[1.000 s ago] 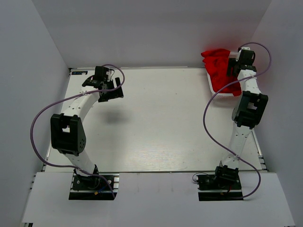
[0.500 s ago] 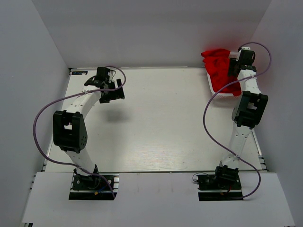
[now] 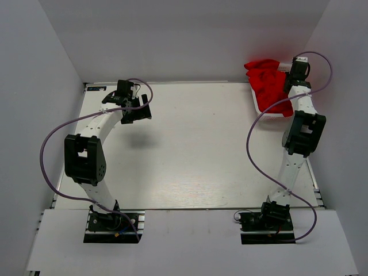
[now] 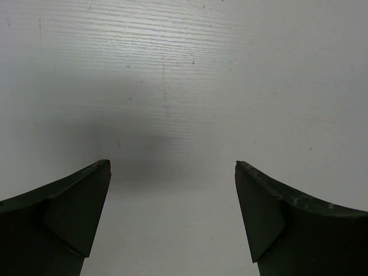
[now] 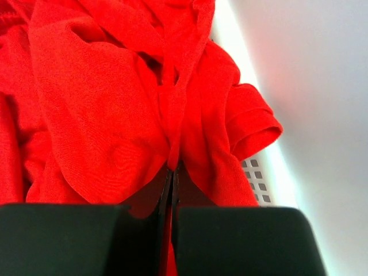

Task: Fold and stack the t-shirts
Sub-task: Grab crumpled tshirt from bin with the right arm, then move the tshirt to the center of the board

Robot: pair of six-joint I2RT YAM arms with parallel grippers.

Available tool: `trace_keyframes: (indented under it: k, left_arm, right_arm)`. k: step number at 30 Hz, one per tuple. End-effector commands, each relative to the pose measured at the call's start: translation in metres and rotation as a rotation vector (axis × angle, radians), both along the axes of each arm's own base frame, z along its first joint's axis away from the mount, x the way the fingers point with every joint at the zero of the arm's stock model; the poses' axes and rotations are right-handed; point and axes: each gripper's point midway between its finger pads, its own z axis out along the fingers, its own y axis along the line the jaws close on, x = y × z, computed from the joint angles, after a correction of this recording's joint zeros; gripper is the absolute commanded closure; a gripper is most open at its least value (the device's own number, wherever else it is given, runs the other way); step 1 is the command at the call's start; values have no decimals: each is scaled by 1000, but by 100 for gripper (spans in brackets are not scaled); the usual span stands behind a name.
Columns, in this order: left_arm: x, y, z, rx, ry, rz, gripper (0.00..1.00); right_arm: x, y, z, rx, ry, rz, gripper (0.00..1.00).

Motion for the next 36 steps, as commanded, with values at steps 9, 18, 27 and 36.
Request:
trace_keyframes:
  k: [9,18,27,36]
  left_arm:
    - [1,-2,43,-17,-100,-5,1]
    - [-14,1,71,-29,-165,-5,1]
    - [-41,8,99,-42,-241,-9,1]
    - [-63,26,123,1,-302,57,1]
  right_arm:
    - [-16,9,198,-60,-380,10,100]
    - [-51,85,366,-20,-761,327,100]
    - [-148,190,552,93,-1351,747,100]
    - [-212,315,569,374,-1402,1185,100]
